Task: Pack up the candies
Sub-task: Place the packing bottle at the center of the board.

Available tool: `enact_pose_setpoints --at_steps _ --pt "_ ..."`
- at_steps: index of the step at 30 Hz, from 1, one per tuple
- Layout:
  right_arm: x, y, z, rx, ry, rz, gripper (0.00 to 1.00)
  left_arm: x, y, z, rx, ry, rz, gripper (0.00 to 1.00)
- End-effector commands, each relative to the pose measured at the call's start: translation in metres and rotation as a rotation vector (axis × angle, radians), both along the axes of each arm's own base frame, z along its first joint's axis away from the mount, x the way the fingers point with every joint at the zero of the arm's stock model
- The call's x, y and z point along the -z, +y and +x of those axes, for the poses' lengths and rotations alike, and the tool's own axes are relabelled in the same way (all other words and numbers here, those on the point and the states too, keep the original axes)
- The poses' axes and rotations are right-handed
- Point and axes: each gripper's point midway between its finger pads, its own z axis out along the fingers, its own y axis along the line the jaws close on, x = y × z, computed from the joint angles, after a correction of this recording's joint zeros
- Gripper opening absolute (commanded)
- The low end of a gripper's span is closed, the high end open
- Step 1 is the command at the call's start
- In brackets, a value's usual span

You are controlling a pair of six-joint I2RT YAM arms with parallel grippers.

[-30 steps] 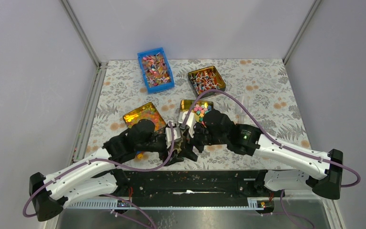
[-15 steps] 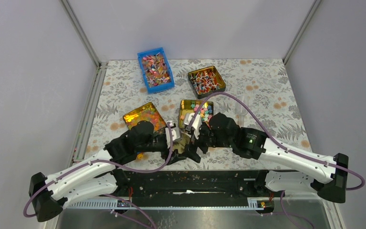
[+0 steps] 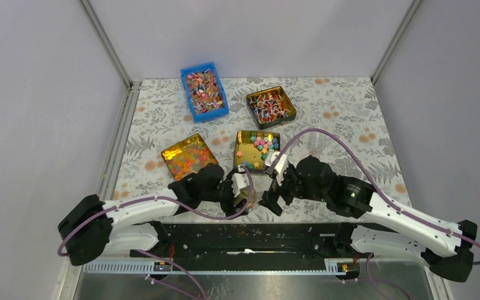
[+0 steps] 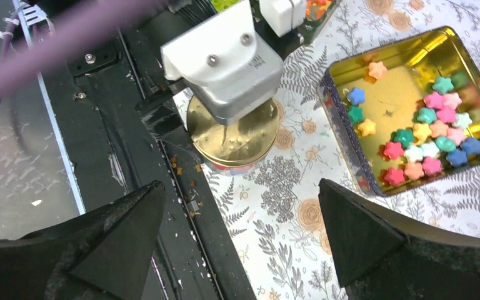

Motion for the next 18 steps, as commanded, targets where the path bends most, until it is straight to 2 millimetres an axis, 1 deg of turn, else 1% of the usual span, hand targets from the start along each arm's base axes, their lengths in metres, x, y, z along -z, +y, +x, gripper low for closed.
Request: enact_pose_setpoints --at_steps 1,4,7,9,11,12,15,16,17,18 --pt "0.004 -0.021 0.003 0.088 0.003 -0.012 1.00 -0.014 -0.030 0.025 -0.005 -0.088 -0.085 0.38" --pt "0.006 -0.028 0.001 0.108 0.010 -0.004 1.00 0.000 -0.037 0.033 -0.013 -0.085 -0.056 0.38" --pt "0.008 -0.035 0.004 0.146 0.006 -0.002 1.00 0.014 -0.042 0.040 -0.014 -0.080 -0.019 0.40" --pt "0.009 -0.036 0.003 0.154 0.009 0.001 1.00 0.021 -0.046 0.043 -0.010 -0.070 0.001 0.43" --pt "0.009 -0.037 0.004 0.159 0.008 0.000 1.00 0.027 -0.048 0.045 -0.013 -0.061 0.012 0.47" --pt "0.009 -0.038 0.004 0.161 0.008 -0.002 1.00 0.030 -0.048 0.045 -0.017 -0.058 0.016 0.52" --pt "0.009 -0.039 0.005 0.165 0.003 -0.009 1.00 0.034 -0.047 0.045 -0.029 -0.044 0.018 0.72" --pt "0.010 -0.039 0.005 0.168 0.003 -0.013 1.00 0.034 -0.047 0.044 -0.029 -0.040 0.018 0.78" --pt "0.009 -0.039 0.006 0.171 0.000 -0.014 0.99 0.034 -0.047 0.043 -0.029 -0.036 0.019 0.96" --pt "0.009 -0.039 0.007 0.170 -0.002 -0.017 1.00 0.033 -0.046 0.042 -0.029 -0.035 0.017 0.98"
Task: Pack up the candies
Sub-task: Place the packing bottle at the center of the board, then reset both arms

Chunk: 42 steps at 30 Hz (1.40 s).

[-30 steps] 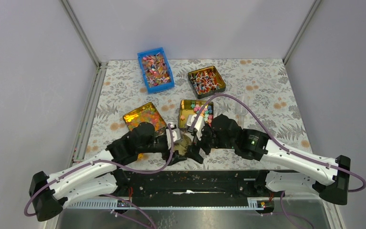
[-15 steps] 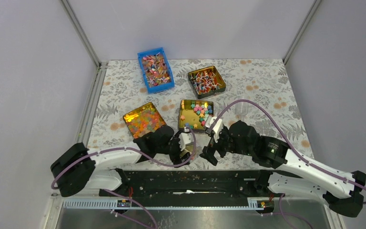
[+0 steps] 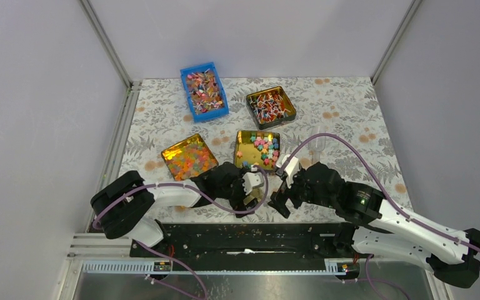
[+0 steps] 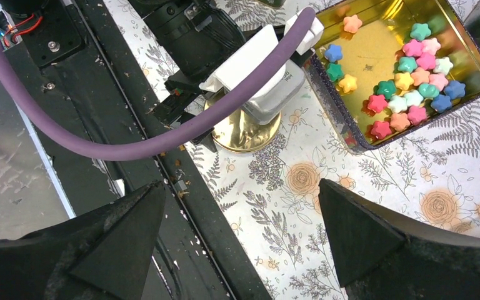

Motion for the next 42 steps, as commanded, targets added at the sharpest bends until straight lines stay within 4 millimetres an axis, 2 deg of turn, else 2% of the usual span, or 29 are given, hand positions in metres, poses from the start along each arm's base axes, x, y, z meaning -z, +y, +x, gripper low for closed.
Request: enact_pose_setpoints --at_steps 1,7,13,18,22,26,30,33,36,40,42 --pt "-0.005 -0.001 0.008 0.040 -0.020 0.003 1.00 -0.032 -0.022 0.015 -0.003 -0.076 -0.109 0.99" --pt "-0.006 0.004 0.009 0.022 -0.018 -0.011 1.00 -0.043 -0.014 0.009 -0.007 -0.082 -0.124 0.99" --pt "-0.007 0.016 0.003 -0.059 0.027 -0.003 1.00 -0.065 -0.003 -0.018 0.084 -0.061 -0.173 0.99" --pt "-0.007 0.024 0.009 -0.085 0.070 0.024 1.00 -0.086 0.012 -0.028 0.082 -0.036 -0.245 0.99" --pt "-0.009 0.029 0.021 -0.066 0.129 0.076 1.00 -0.113 0.023 -0.020 0.040 -0.024 -0.347 0.99" --pt "-0.005 0.025 0.042 0.013 0.173 0.121 1.00 -0.139 0.037 0.006 -0.062 -0.061 -0.437 0.99" --pt "0.002 0.003 0.075 0.162 0.213 0.175 1.00 -0.163 0.063 0.044 -0.222 -0.089 -0.544 0.99" --pt "0.008 -0.021 0.099 0.278 0.217 0.196 1.00 -0.168 0.088 0.067 -0.330 -0.097 -0.596 0.99" --pt "0.020 -0.053 0.120 0.412 0.208 0.190 0.99 -0.169 0.122 0.091 -0.471 -0.108 -0.626 0.99" --pt "0.043 -0.103 0.143 0.621 0.193 0.173 1.00 -0.175 0.180 0.120 -0.704 -0.181 -0.671 0.99" --pt "0.053 -0.129 0.154 0.731 0.156 0.152 1.00 -0.171 0.206 0.132 -0.819 -0.233 -0.625 0.99"
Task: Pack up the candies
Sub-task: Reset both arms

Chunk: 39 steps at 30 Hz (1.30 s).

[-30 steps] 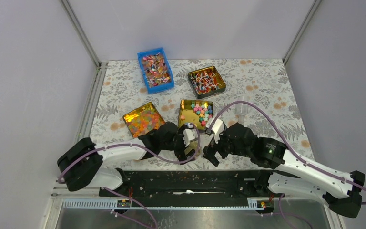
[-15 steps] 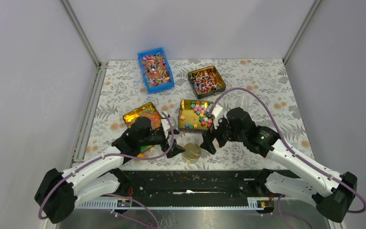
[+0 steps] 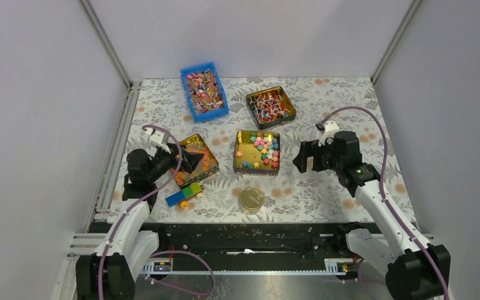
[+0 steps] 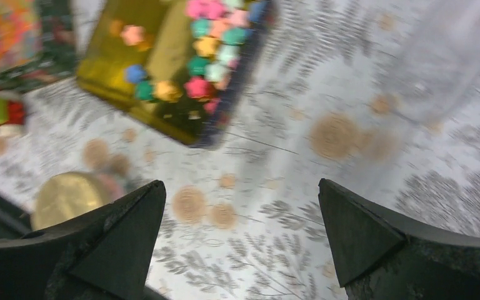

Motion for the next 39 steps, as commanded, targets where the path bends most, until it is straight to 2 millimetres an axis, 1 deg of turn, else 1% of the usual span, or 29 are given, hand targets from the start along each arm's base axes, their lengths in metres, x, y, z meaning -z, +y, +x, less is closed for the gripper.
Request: enact_pose_setpoints --at_steps 1,3,5,6,7,8,9,10,12,15,18,20,22,24,25,27,28,30,31,32,33,35,37,39 --pt "0.010 -0.048 0.024 0.211 -0.073 -0.057 1.00 -0.024 0.043 0.021 -0.185 -0.098 0.027 0.99" --pt "0.022 -0.068 0.030 0.299 -0.094 -0.103 1.00 -0.023 0.062 0.030 -0.283 -0.116 0.094 0.99" --pt "0.032 -0.083 0.035 0.377 -0.102 -0.111 0.99 -0.021 0.082 0.037 -0.393 -0.135 0.144 0.99" --pt "0.039 -0.087 0.036 0.399 -0.103 -0.116 1.00 -0.018 0.093 0.039 -0.452 -0.141 0.169 0.99" --pt "0.041 -0.089 0.041 0.411 -0.128 -0.118 1.00 -0.015 0.104 0.042 -0.507 -0.145 0.196 0.99" --pt "0.044 -0.091 0.044 0.407 -0.147 -0.137 1.00 -0.006 0.114 0.043 -0.560 -0.133 0.219 0.99" --pt "0.050 -0.097 0.047 0.423 -0.148 -0.166 1.00 -0.002 0.123 0.045 -0.607 -0.135 0.233 0.99" --pt "0.049 -0.103 0.053 0.448 -0.178 -0.181 1.00 0.003 0.132 0.046 -0.662 -0.131 0.245 0.99" --pt "0.054 -0.109 0.061 0.460 -0.210 -0.205 1.00 0.010 0.141 0.048 -0.708 -0.140 0.252 0.99" --pt "0.060 -0.114 0.071 0.474 -0.247 -0.215 1.00 0.018 0.143 0.054 -0.719 -0.164 0.251 0.99" --pt "0.061 -0.117 0.082 0.472 -0.301 -0.221 1.00 0.022 0.138 0.062 -0.693 -0.194 0.238 0.99" --pt "0.055 -0.113 0.090 0.435 -0.342 -0.213 1.00 0.025 0.135 0.067 -0.678 -0.217 0.226 0.99" --pt "0.052 -0.111 0.098 0.400 -0.368 -0.209 1.00 0.021 0.132 0.075 -0.658 -0.241 0.216 0.99" --pt "0.049 -0.111 0.105 0.387 -0.384 -0.192 1.00 0.026 0.129 0.083 -0.641 -0.227 0.200 0.99" --pt "0.050 -0.110 0.108 0.379 -0.374 -0.174 1.00 0.031 0.125 0.083 -0.617 -0.233 0.196 0.99" --pt "0.057 -0.104 0.111 0.348 -0.396 -0.139 1.00 0.028 0.120 0.084 -0.597 -0.316 0.170 0.99" --pt "0.056 -0.107 0.114 0.365 -0.408 -0.115 1.00 0.038 0.122 0.083 -0.601 -0.280 0.179 0.99" --pt "0.059 -0.120 0.114 0.413 -0.368 -0.110 0.99 0.041 0.129 0.090 -0.634 -0.232 0.185 0.99" --pt "0.057 -0.121 0.115 0.415 -0.386 -0.103 1.00 0.038 0.128 0.092 -0.629 -0.237 0.181 0.99" --pt "0.058 -0.123 0.115 0.427 -0.382 -0.107 1.00 0.041 0.128 0.092 -0.625 -0.222 0.191 0.99" --pt "0.059 -0.129 0.115 0.465 -0.380 -0.122 1.00 0.043 0.127 0.093 -0.615 -0.214 0.201 0.99" --pt "0.062 -0.136 0.113 0.521 -0.384 -0.107 0.99 0.042 0.126 0.095 -0.613 -0.215 0.202 0.99" --pt "0.062 -0.136 0.111 0.531 -0.429 -0.089 1.00 0.043 0.126 0.095 -0.613 -0.211 0.205 0.99" --pt "0.064 -0.136 0.111 0.533 -0.408 -0.095 1.00 0.043 0.126 0.095 -0.616 -0.213 0.207 0.99"
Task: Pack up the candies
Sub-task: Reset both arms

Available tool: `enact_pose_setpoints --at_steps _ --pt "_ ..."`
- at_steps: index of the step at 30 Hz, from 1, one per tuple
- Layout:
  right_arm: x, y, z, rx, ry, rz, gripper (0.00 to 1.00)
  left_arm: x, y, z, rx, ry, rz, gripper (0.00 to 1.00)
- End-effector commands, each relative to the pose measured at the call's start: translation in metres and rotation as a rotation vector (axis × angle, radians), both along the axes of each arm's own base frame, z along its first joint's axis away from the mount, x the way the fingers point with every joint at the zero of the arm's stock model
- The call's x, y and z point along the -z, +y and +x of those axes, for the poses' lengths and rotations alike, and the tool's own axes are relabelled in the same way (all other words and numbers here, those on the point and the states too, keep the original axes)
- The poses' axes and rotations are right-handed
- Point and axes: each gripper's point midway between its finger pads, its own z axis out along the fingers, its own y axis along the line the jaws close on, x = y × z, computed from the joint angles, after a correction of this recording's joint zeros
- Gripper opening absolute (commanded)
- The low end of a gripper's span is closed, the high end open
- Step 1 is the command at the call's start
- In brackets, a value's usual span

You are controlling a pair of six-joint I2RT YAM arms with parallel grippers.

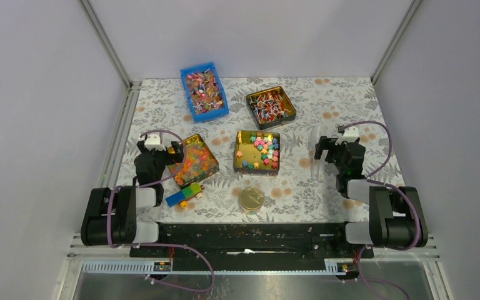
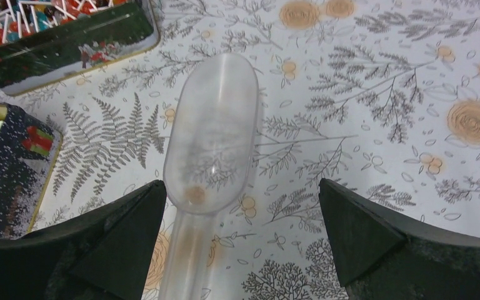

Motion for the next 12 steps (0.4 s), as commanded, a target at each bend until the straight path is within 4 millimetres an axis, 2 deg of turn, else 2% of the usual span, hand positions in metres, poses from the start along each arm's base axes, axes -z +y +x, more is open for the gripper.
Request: enact_pose_setpoints --at_steps 1,12 --pt "-0.0131 -0.0074 0.0062 0.051 -0.077 0.011 1.00 -0.0293 -0.0034 0.0129 0.020 -0.095 0.020 0.99" --pt "-0.0149 -0.0070 0.0057 0.050 -0.099 0.015 1.00 -0.0279 -0.0052 0.0166 -0.014 -0.078 0.056 0.99"
